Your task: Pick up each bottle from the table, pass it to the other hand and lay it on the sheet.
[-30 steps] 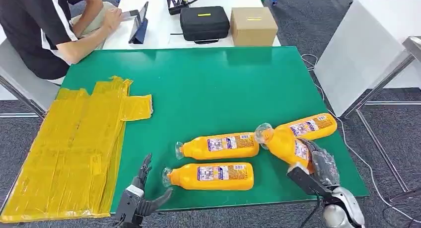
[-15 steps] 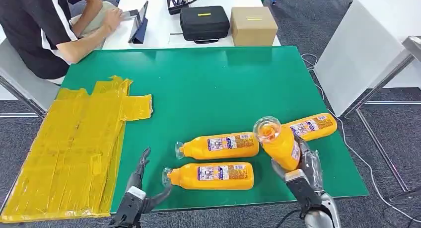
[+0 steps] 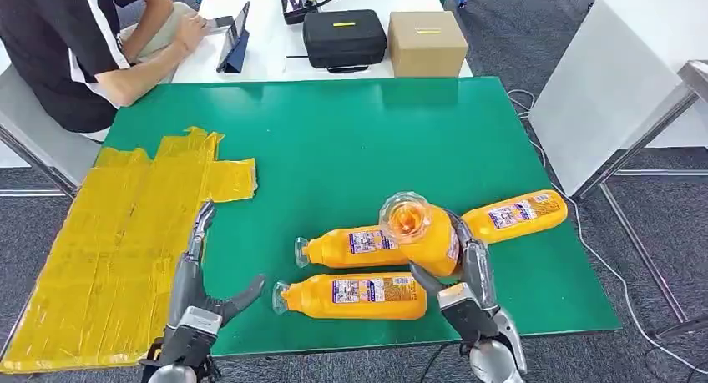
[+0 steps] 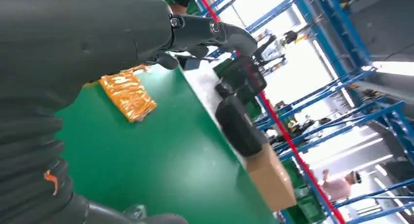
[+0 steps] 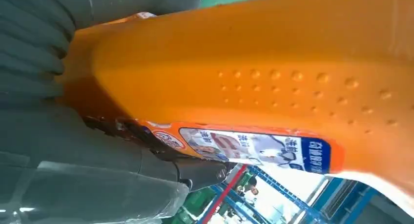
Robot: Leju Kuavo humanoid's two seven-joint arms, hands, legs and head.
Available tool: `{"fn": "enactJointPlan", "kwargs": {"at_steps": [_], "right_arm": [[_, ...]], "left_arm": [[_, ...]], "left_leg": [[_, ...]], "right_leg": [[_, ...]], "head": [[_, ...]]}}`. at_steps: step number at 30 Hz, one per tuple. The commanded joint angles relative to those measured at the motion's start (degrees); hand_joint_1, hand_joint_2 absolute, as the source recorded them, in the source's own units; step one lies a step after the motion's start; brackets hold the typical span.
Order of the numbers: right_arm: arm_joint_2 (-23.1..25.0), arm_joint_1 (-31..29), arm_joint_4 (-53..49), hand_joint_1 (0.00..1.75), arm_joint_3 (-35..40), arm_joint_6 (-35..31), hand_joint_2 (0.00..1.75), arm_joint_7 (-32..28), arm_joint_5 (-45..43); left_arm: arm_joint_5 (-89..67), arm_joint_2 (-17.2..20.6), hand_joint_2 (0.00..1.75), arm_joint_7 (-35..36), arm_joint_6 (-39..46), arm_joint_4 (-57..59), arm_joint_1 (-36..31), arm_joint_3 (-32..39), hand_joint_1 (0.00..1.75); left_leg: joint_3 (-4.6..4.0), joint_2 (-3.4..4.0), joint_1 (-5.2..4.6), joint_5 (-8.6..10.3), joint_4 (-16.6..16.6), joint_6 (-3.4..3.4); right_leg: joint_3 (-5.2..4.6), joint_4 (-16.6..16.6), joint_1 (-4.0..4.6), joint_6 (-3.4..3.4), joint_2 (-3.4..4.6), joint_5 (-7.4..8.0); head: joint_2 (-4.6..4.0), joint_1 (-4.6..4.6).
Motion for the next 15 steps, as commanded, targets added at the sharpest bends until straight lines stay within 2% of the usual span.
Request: {"fn": "enactJointPlan", "kwargs": {"at_steps": [1,4,7,9,10,12,15], "right_arm": [[0.5,-2.1,1.1,1.75,1.5,0.3,1.75,-0.1,-0.2],[0.5,-2.4,1.3,1.75,2.1,1.2,1.75,-0.5,-0.5],[0.7,-5.0,3.3,1.75,5.6,1.7,1.75,-1.8,-1.5],[0.7,-6.6,5.2,1.75,8.2,0.8,1.75,-2.9,-3.7],[0.9,-7.2,5.9,1.75,9.2,0.9,1.75,-3.3,-4.7],[1.1,-9.6,8.5,1.75,12.1,1.7,1.75,-5.1,-6.7],[2.7,-13.5,12.9,1.75,14.7,2.1,1.75,-6.0,-8.1]], "left_arm": [[0.0,2.2,1.75,0.4,-0.2,-1.7,-0.2,0.0,0.0],[-0.8,2.3,1.75,-1.1,0.1,-2.3,-0.4,-0.4,0.0],[-2.3,2.6,1.75,0.7,-3.9,-6.5,-1.5,-3.9,0.0],[-3.4,2.4,1.75,2.2,-5.7,-5.3,-3.4,-7.6,0.0],[-1.9,2.2,1.75,2.9,-7.3,-4.2,-4.3,-9.1,0.0],[8.7,1.9,1.75,4.4,-16.4,-0.6,-7.0,-12.0,0.0],[12.7,0.5,1.75,5.7,-20.4,3.7,-10.0,-14.3,0.0]], "left_leg": [[0.03,0.09,-0.01,-0.01,0.0,-0.09],[0.06,0.12,-0.03,-0.02,0.0,-0.13],[-0.03,0.14,0.0,-0.02,0.0,-0.11],[-0.03,0.16,0.0,-0.03,0.0,-0.13],[0.01,0.15,-0.02,-0.02,0.0,-0.16],[0.03,0.05,-0.02,0.03,0.0,-0.12],[0.07,0.11,0.01,0.07,0.0,-0.15]], "right_leg": [[0.0,0.0,-0.02,-0.01,0.08,0.01],[0.01,0.0,-0.04,-0.02,0.1,0.0],[-0.08,0.0,-0.01,-0.03,0.13,0.02],[-0.08,0.0,0.0,-0.03,0.14,0.01],[-0.05,0.1,-0.03,-0.03,0.13,0.01],[-0.01,0.0,-0.03,-0.02,0.03,0.02],[0.02,0.0,0.0,-0.02,0.09,0.07]], "head": [[-0.02,0.02],[-0.02,0.0],[-0.02,0.02],[-0.02,0.0],[-0.02,0.0],[-0.02,0.02],[-0.02,0.0]]}}
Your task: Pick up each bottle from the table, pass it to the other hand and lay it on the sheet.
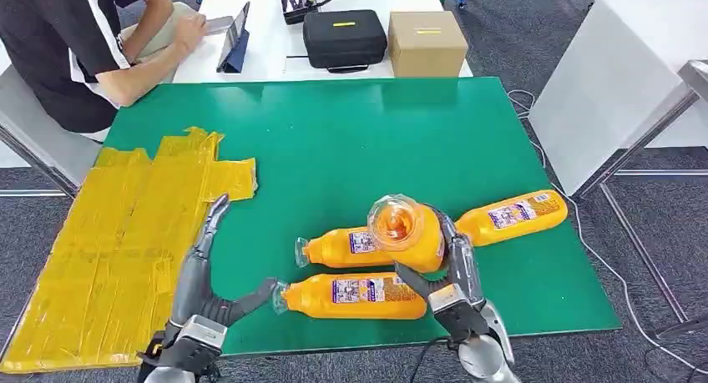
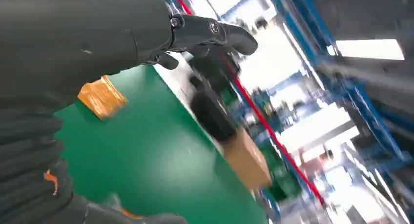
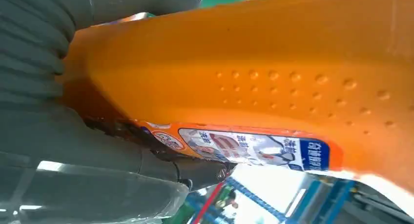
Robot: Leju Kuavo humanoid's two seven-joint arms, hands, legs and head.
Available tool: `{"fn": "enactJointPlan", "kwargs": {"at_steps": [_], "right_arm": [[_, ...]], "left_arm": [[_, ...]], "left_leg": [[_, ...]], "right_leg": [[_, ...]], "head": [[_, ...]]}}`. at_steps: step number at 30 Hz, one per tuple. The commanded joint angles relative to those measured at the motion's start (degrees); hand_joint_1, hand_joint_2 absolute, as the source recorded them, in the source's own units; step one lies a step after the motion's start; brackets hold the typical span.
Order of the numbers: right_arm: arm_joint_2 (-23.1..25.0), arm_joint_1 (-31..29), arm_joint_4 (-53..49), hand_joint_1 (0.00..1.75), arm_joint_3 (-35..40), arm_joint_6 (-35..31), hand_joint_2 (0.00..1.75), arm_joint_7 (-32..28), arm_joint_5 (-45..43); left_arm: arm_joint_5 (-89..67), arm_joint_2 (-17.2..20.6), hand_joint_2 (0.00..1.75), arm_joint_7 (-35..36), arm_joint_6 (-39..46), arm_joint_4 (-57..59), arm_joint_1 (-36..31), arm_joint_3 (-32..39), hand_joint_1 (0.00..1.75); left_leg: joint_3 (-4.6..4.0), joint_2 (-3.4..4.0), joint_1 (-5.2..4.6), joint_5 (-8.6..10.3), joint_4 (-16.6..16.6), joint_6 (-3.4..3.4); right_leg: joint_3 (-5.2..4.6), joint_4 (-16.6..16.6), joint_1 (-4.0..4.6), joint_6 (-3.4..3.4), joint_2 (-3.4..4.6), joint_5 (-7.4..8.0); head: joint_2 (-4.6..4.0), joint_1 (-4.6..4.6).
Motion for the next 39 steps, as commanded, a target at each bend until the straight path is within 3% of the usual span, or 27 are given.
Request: {"fn": "enactJointPlan", "kwargs": {"at_steps": [1,6,29,39], "right_arm": [[2.5,-11.2,12.7,1.75,10.4,0.8,1.75,-3.0,-4.3],[6.2,-14.5,14.5,1.75,11.8,-0.1,1.75,-2.6,-4.3],[9.1,-17.4,22.8,1.75,17.3,-0.4,1.75,0.7,0.0],[11.5,-19.4,31.8,1.75,20.8,-1.2,1.75,2.0,1.8]], "left_arm": [[14.1,-0.5,1.75,3.7,-13.4,8.9,-9.2,-10.9,0.0],[18.4,-2.5,1.75,6.8,-16.8,10.5,-11.5,-13.4,0.0],[19.0,-3.8,1.75,9.1,-14.2,9.0,-12.1,-13.0,0.0],[21.1,-4.5,1.75,10.0,-11.7,11.0,-14.4,-11.0,0.0]], "left_leg": [[0.08,0.11,0.0,0.04,-0.1,-0.14],[0.04,0.11,-0.01,0.06,0.0,-0.19],[0.03,0.04,0.03,0.03,0.0,-0.15],[0.04,0.0,0.03,0.06,0.0,-0.22]], "right_leg": [[0.04,0.0,-0.01,-0.02,0.09,0.06],[-0.02,0.0,-0.02,-0.02,0.08,0.03],[0.02,0.0,0.01,-0.01,0.02,0.01],[0.01,0.0,0.0,-0.03,-0.03,0.01]], "head": [[0.0,0.02],[0.02,0.04],[0.0,0.0],[0.0,0.0]]}}
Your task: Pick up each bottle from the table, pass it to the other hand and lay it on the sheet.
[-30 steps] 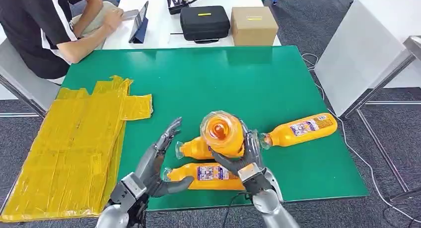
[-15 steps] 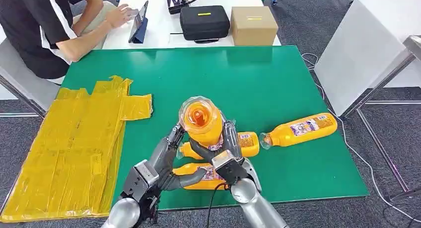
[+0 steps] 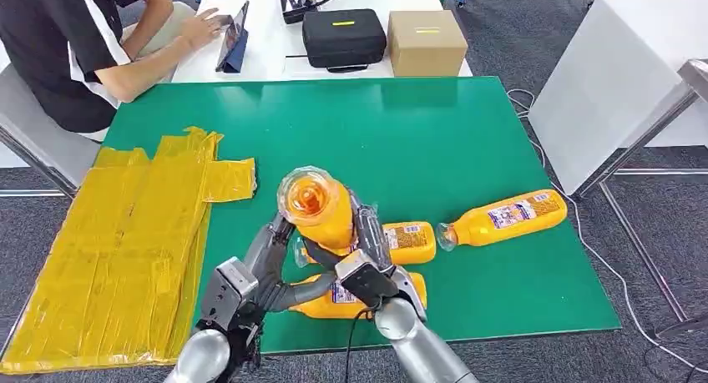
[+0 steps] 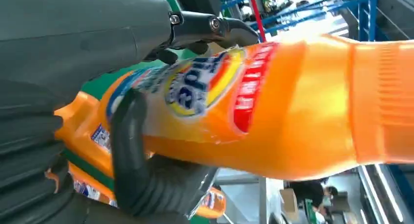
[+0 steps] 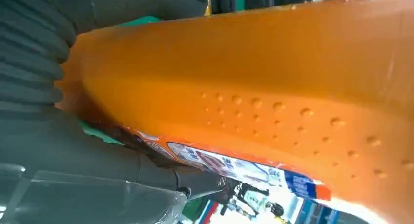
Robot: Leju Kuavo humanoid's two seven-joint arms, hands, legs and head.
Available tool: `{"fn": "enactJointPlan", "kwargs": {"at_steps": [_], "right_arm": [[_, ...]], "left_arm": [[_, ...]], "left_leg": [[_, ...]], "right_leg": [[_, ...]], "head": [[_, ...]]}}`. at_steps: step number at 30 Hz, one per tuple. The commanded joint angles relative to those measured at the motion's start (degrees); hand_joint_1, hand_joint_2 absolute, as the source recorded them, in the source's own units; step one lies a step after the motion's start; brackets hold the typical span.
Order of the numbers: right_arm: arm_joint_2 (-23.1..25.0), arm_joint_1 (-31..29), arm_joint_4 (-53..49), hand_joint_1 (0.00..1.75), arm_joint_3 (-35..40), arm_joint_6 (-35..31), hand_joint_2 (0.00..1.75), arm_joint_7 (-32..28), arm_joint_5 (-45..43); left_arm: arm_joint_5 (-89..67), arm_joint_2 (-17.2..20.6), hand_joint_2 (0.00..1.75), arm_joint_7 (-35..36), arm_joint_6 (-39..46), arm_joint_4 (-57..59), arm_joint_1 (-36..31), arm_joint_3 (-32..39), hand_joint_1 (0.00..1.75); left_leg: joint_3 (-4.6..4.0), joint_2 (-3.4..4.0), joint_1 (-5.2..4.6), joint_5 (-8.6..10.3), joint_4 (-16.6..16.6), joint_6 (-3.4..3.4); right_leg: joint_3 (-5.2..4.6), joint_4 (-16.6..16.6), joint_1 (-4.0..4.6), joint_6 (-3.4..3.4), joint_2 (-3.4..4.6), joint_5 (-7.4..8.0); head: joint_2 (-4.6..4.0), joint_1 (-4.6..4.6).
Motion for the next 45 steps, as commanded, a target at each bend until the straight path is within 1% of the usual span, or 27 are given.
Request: {"fn": "enactJointPlan", "kwargs": {"at_steps": [1,9,23,24,25,26,33,39,45], "right_arm": [[1.8,-3.6,12.7,1.75,6.2,-0.5,1.75,1.2,1.4],[3.4,-5.4,18.8,1.75,8.3,1.2,1.75,1.3,1.5],[3.5,-6.2,17.5,1.75,9.0,1.7,1.75,2.6,1.1],[3.4,-6.2,17.4,1.75,8.8,1.7,1.75,2.7,0.9],[3.3,-6.2,17.1,1.75,8.7,1.9,1.75,2.9,0.6],[3.1,-6.1,16.7,1.75,8.5,2.1,1.75,3.1,0.4],[2.7,-5.6,15.2,1.75,8.5,2.4,1.75,3.3,0.2],[2.4,-4.7,12.3,1.75,8.8,2.9,1.75,5.6,0.1],[1.9,-4.1,11.7,1.75,7.5,2.6,1.75,4.7,-0.7]], "left_arm": [[0.8,-0.7,1.75,0.7,0.9,4.9,-5.3,-1.0,0.0],[0.8,-1.3,1.75,0.7,1.5,5.0,-5.8,-0.3,0.0],[0.8,-1.7,1.75,1.0,1.3,5.6,-6.5,-1.7,0.02],[0.9,-1.8,1.75,1.0,1.3,5.6,-6.6,-1.9,1.41],[1.1,-1.9,1.75,0.9,1.3,5.6,-6.7,-1.9,1.64],[1.2,-2.0,1.75,0.8,1.4,5.5,-6.8,-1.9,1.75],[1.3,-1.8,1.75,0.8,1.4,5.2,-7.3,-1.6,1.75],[1.3,-1.9,1.75,0.7,1.9,5.5,-6.8,-0.5,1.75],[1.0,-0.8,1.75,-0.8,3.5,4.9,-5.6,0.4,1.75]], "left_leg": [[0.1,0.01,0.04,0.0,0.0,-0.14],[0.09,-0.01,0.02,-0.01,0.0,-0.14],[0.0,-0.08,0.02,0.01,0.0,-0.1],[0.04,-0.1,0.02,-0.01,0.0,-0.15],[0.01,-0.12,0.01,0.01,0.0,-0.14],[-0.01,-0.11,0.04,0.01,0.0,-0.1],[0.01,-0.15,0.01,0.0,0.0,-0.15],[0.02,-0.13,0.02,-0.01,0.0,-0.14],[0.02,-0.06,0.02,0.01,0.0,-0.08]], "right_leg": [[0.11,0.0,0.02,-0.03,-0.01,0.0],[0.1,0.0,0.0,-0.01,-0.03,-0.02],[0.02,0.0,0.01,-0.01,-0.1,-0.02],[0.07,0.0,0.01,-0.01,-0.13,-0.05],[0.04,0.0,-0.01,-0.01,-0.16,-0.05],[0.02,0.0,0.03,-0.01,-0.13,-0.02],[0.04,0.0,-0.01,-0.01,-0.18,-0.06],[0.04,0.0,0.01,-0.01,-0.17,-0.06],[0.02,0.0,0.01,-0.01,-0.09,-0.02]], "head": [[0.0,0.0],[0.0,0.02],[0.02,0.02],[0.02,0.0],[0.02,0.0],[0.0,0.02],[0.0,0.0],[0.0,0.0],[0.02,0.0]]}}
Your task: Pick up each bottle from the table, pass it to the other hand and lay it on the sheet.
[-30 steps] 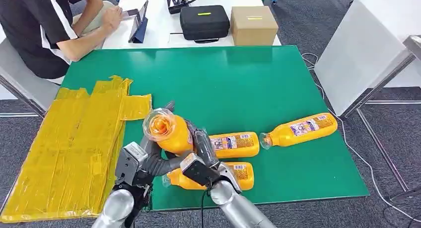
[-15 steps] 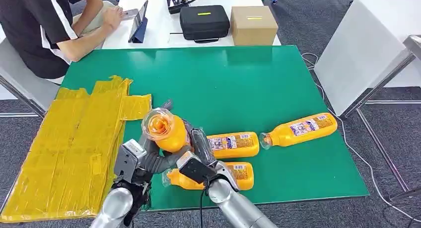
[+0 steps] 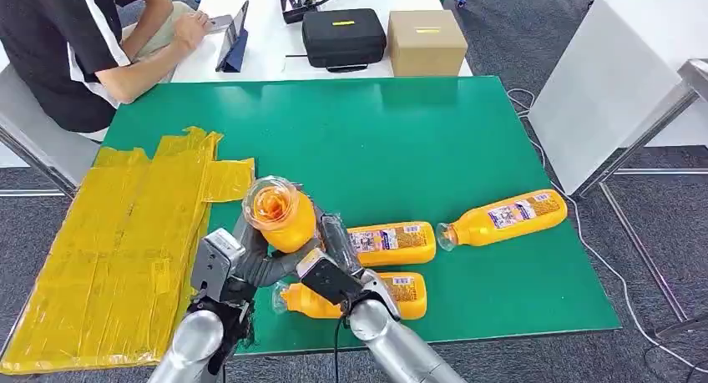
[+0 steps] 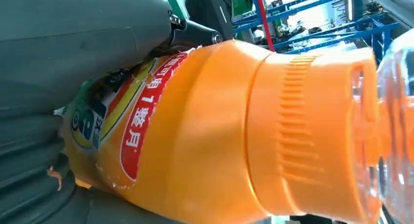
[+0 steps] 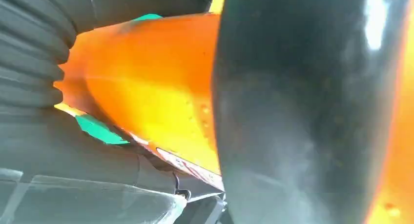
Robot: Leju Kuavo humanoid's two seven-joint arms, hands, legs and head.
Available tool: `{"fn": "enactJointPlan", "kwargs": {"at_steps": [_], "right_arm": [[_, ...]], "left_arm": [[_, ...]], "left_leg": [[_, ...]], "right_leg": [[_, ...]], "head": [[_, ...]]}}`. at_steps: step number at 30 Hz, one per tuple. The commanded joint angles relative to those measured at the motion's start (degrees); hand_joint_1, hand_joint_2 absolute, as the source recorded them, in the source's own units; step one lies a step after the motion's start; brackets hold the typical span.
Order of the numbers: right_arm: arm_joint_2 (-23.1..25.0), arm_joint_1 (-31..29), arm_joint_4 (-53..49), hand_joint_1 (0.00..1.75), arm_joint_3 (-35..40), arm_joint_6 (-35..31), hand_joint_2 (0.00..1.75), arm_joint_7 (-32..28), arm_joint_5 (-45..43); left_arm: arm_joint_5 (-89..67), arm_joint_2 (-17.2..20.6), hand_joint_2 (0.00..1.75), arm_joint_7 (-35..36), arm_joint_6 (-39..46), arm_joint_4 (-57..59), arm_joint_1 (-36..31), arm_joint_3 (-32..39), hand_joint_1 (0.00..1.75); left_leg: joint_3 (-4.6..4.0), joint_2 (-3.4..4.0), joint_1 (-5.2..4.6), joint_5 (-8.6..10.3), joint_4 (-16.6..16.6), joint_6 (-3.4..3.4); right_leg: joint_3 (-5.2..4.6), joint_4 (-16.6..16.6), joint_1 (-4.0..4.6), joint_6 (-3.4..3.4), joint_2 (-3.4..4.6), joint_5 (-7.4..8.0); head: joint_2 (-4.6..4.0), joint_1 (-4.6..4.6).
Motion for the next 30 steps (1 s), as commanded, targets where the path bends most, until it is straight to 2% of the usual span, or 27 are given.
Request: {"fn": "enactJointPlan", "kwargs": {"at_steps": [1,3,4,5,8,11,18,20,21,22,23,24,26,28,30], "right_arm": [[-1.4,0.2,1.2,1.75,2.8,1.3,1.75,0.2,-0.1],[-1.5,0.6,0.1,1.75,2.8,1.0,1.75,0.5,0.2],[-1.5,0.9,-0.7,1.55,2.4,0.0,1.75,0.9,0.5],[-1.8,1.3,-2.1,0.0,2.1,-1.3,1.75,0.9,1.0],[-4.5,2.5,-8.9,0.0,0.6,-4.9,1.75,1.4,2.4],[-6.6,3.8,-14.9,0.0,-1.4,-5.1,1.75,3.4,3.8],[-11.1,9.5,-30.0,0.0,-8.2,-8.1,1.75,6.5,13.1],[-12.0,11.6,-32.9,0.0,-9.9,-9.5,1.75,6.3,14.7],[-12.1,12.6,-34.5,0.0,-10.9,-11.1,1.75,6.6,16.6],[-12.5,13.3,-35.9,0.0,-11.4,-11.1,1.75,6.9,17.1],[-12.9,13.9,-37.4,0.0,-12.1,-11.7,1.75,7.8,18.9],[-14.1,14.7,-38.8,0.0,-13.4,-12.4,1.75,8.2,18.4],[-14.9,15.4,-39.3,0.0,-14.4,-12.6,1.75,8.1,17.9],[-16.0,16.8,-39.4,0.0,-15.8,-14.3,1.75,7.7,16.8],[-16.8,18.0,-39.3,0.0,-16.6,-15.0,1.75,6.6,15.3]], "left_arm": [[-0.2,-0.2,1.75,-1.7,0.5,1.7,-2.4,-2.3,1.75],[-0.3,-0.1,1.75,-1.9,1.1,1.3,-2.1,-2.1,1.75],[-0.2,0.0,1.75,-2.1,1.7,1.0,-1.9,-1.8,1.75],[-0.1,0.3,1.75,-2.2,2.2,0.7,-1.7,-1.5,1.75],[-0.4,0.7,1.75,-2.8,3.3,-0.6,-0.3,-0.1,1.75],[-0.8,0.6,1.75,-3.1,3.7,-1.3,0.5,0.9,1.75],[-2.8,0.7,1.75,-4.8,5.5,-1.3,3.1,4.3,1.75],[-9.8,0.7,1.75,-5.9,11.0,-2.4,4.1,5.3,1.75],[-21.5,0.0,1.75,-6.1,20.8,-2.9,4.5,6.1,1.75],[-25.3,0.2,1.75,-5.7,23.2,-4.0,4.8,6.4,1.75],[-40.2,-0.1,1.75,-2.5,30.9,-4.3,5.1,7.8,1.75],[-49.0,0.1,1.75,0.8,33.4,-5.2,5.7,8.7,1.75],[-54.6,0.1,1.75,2.4,34.6,-4.8,6.0,10.0,1.75],[-73.8,-2.8,1.75,5.7,34.6,-7.1,7.1,16.1,1.75],[-79.4,-3.3,1.75,6.4,34.6,-8.3,7.5,17.6,1.75]], "left_leg": [[0.06,-0.12,0.03,-0.01,0.0,-0.12],[0.09,-0.12,0.0,-0.01,0.0,-0.14],[0.07,-0.13,0.0,0.0,0.0,-0.13],[0.04,-0.11,0.01,0.01,0.0,-0.1],[0.03,-0.1,0.01,-0.01,0.0,-0.1],[-0.02,-0.13,0.0,0.01,0.0,-0.07],[0.02,-0.26,-0.07,0.0,0.0,-0.15],[0.05,-0.27,-0.06,-0.01,0.0,-0.12],[0.09,-0.21,-0.07,-0.05,0.0,-0.15],[0.01,-0.17,-0.08,-0.03,0.0,-0.11],[0.08,-0.19,-0.08,-0.06,0.0,-0.15],[-0.04,-0.23,-0.06,-0.02,0.0,-0.12],[-0.02,-0.19,-0.06,-0.03,0.0,-0.13],[0.04,-0.18,-0.07,-0.03,0.0,-0.14],[-0.06,-0.15,-0.02,-0.02,0.0,-0.08]], "right_leg": [[0.13,-0.1,0.02,-0.01,-0.14,-0.04],[0.14,0.0,-0.01,-0.01,-0.14,-0.05],[0.12,0.0,-0.01,-0.01,-0.15,-0.05],[0.09,-0.1,0.0,-0.01,-0.13,-0.03],[0.08,0.0,0.0,-0.01,-0.11,-0.03],[0.03,0.0,-0.01,0.01,-0.13,-0.02],[0.13,0.0,-0.07,0.01,-0.29,-0.09],[0.15,-0.1,-0.06,0.01,-0.24,-0.06],[0.18,-0.1,-0.07,0.01,-0.2,-0.09],[0.1,0.0,-0.07,0.01,-0.17,-0.06],[0.18,-0.1,-0.07,0.01,-0.19,-0.1],[0.08,0.0,-0.04,0.0,-0.23,-0.07],[0.07,0.0,-0.04,-0.01,-0.21,-0.07],[0.12,-0.1,-0.05,-0.01,-0.19,-0.06],[0.03,-0.1,0.0,0.01,-0.13,-0.01]], "head": [[0.0,0.02],[0.0,0.0],[0.0,0.02],[0.0,0.0],[0.02,0.02],[0.0,0.0],[0.02,0.0],[0.0,0.02],[0.0,0.02],[0.0,0.0],[0.0,0.02],[0.02,0.0],[0.0,0.02],[0.0,0.0],[0.0,0.0]]}}
